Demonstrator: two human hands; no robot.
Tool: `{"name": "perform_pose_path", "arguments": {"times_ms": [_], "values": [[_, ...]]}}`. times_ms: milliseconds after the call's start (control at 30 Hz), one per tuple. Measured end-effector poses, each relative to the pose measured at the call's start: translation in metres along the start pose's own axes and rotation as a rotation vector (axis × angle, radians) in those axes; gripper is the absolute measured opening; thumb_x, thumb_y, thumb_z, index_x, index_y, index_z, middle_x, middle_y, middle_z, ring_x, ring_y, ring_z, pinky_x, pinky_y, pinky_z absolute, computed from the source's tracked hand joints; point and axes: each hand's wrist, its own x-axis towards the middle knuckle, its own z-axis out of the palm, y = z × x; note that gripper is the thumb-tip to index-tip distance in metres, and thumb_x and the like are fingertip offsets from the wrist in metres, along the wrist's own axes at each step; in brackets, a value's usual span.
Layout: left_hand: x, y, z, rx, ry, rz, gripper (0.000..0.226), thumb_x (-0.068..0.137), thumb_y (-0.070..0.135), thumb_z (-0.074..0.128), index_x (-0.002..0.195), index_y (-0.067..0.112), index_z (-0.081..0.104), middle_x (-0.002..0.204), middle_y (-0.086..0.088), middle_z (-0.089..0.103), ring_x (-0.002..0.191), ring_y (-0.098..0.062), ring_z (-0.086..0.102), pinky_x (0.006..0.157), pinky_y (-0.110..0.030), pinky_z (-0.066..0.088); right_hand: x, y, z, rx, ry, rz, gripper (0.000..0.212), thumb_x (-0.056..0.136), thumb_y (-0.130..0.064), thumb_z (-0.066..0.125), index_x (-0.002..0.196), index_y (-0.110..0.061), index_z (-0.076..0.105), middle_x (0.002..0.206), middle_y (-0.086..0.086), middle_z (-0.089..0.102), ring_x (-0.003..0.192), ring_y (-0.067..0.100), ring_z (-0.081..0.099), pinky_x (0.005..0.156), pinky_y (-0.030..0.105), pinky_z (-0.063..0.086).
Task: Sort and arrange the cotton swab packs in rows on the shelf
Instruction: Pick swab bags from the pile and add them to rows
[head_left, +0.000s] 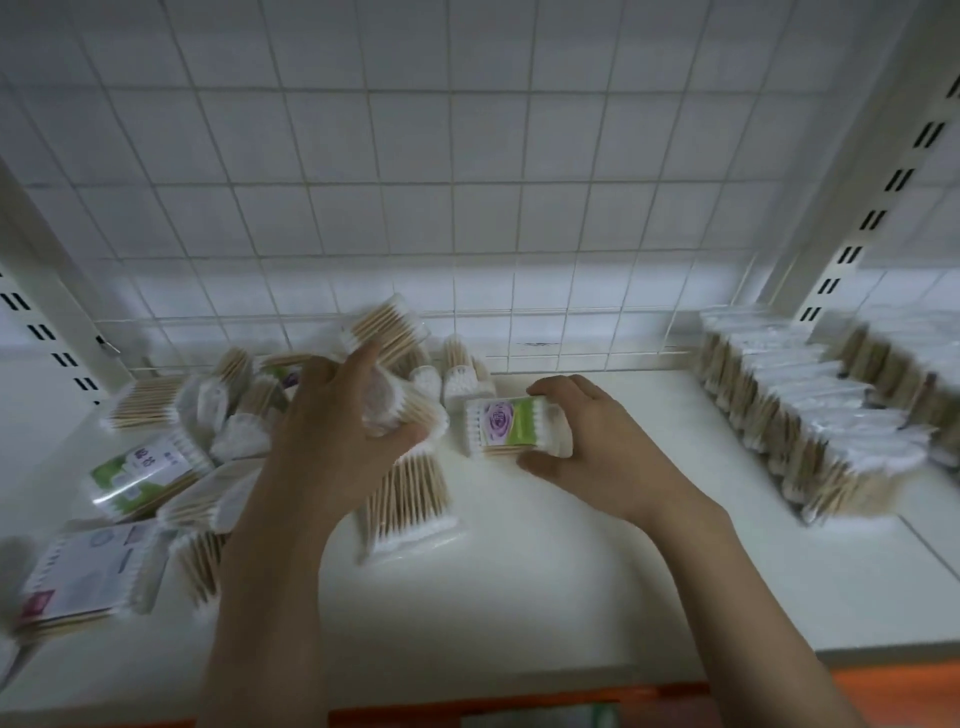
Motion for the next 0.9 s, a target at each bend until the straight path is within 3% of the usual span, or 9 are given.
{"name": "perform_pose_path", "arguments": {"times_ms": [100,233,333,433,500,567,700,800,900], "values": [[-0.011,0.018,0.002,-0.082,0.032,0.092,0.082,0.073,0.031,0.074,0.141,0.033,0.029,0.121,-0.004,0.037,0.113,-0.025,0.043,0.088,-0.033,0.036,-0.021,-0.003,-0.015,0.026,0.075,0.021,0.059,0.077,-0.032,0.072,0.128,-0.024,0.044,0.116,-0.011,0.046,0.104,0.004,0.045,0.078,0.001,0.03],[-0.021,0.045,0.011,-0.177,0.081,0.183,0.084,0.071,0.028,0.075,0.14,0.032,0.028,0.132,0.006,0.035,0.123,-0.015,0.036,0.092,-0.029,0.031,-0.048,-0.008,-0.035,0.027,0.171,0.042,0.057,0.078,-0.032,0.07,0.128,-0.028,0.044,0.112,-0.018,0.041,0.082,-0.011,0.041,0.074,-0.002,0.03],[-0.025,0.066,0.024,-0.229,0.074,0.235,0.082,0.071,0.03,0.075,0.139,0.031,0.029,0.124,0.019,0.033,0.119,-0.005,0.034,0.089,-0.023,0.028,-0.071,-0.007,-0.053,0.011,0.266,0.068,0.059,0.077,-0.032,0.07,0.13,-0.029,0.044,0.116,-0.018,0.041,0.087,-0.008,0.041,0.079,-0.004,0.027],[-0.03,0.095,0.038,-0.227,0.051,0.302,0.078,0.071,0.029,0.075,0.137,0.028,0.034,0.115,0.02,0.031,0.109,-0.002,0.034,0.08,-0.011,0.023,-0.098,0.0,-0.077,-0.02,0.341,0.106,0.061,0.077,-0.03,0.07,0.132,-0.028,0.043,0.117,-0.016,0.041,0.1,-0.005,0.041,0.084,-0.004,0.025],[-0.035,0.12,0.048,-0.245,0.027,0.347,0.076,0.071,0.028,0.076,0.137,0.027,0.037,0.113,0.02,0.032,0.107,-0.003,0.037,0.081,-0.011,0.024,-0.118,0.008,-0.095,-0.05,0.379,0.123,0.062,0.078,-0.032,0.069,0.134,-0.029,0.042,0.118,-0.016,0.041,0.108,-0.001,0.04,0.085,-0.004,0.025],[-0.042,0.149,0.06,-0.262,-0.004,0.389,0.075,0.072,0.029,0.075,0.138,0.027,0.038,0.112,0.021,0.032,0.108,-0.001,0.037,0.085,-0.013,0.026,-0.143,0.019,-0.115,-0.074,0.43,0.136,0.063,0.079,-0.034,0.068,0.136,-0.028,0.04,0.12,-0.015,0.042,0.108,-0.002,0.04,0.085,-0.004,0.024],[-0.062,0.208,0.088,-0.279,-0.033,0.477,0.075,0.073,0.031,0.074,0.139,0.025,0.037,0.111,0.021,0.032,0.099,0.009,0.031,0.08,0.006,0.022,-0.188,0.049,-0.156,-0.098,0.522,0.177,0.064,0.08,-0.036,0.067,0.137,-0.028,0.039,0.12,-0.013,0.042,0.105,-0.002,0.042,0.083,-0.001,0.029],[-0.081,0.256,0.111,-0.276,-0.051,0.511,0.078,0.073,0.031,0.074,0.14,0.024,0.036,0.112,0.02,0.031,0.101,0.009,0.031,0.082,-0.001,0.025,-0.224,0.081,-0.186,-0.101,0.565,0.201,0.066,0.079,-0.032,0.07,0.138,-0.025,0.04,0.119,-0.01,0.044,0.105,0.001,0.042,0.083,0.001,0.029],[-0.101,0.307,0.138,-0.28,-0.075,0.541,0.078,0.074,0.029,0.075,0.141,0.025,0.036,0.114,0.02,0.031,0.105,0.006,0.033,0.085,-0.004,0.022,-0.263,0.115,-0.215,-0.101,0.604,0.248,0.066,0.078,-0.031,0.07,0.138,-0.025,0.041,0.117,-0.012,0.041,0.103,0.002,0.042,0.081,0.012,0.034]]}}
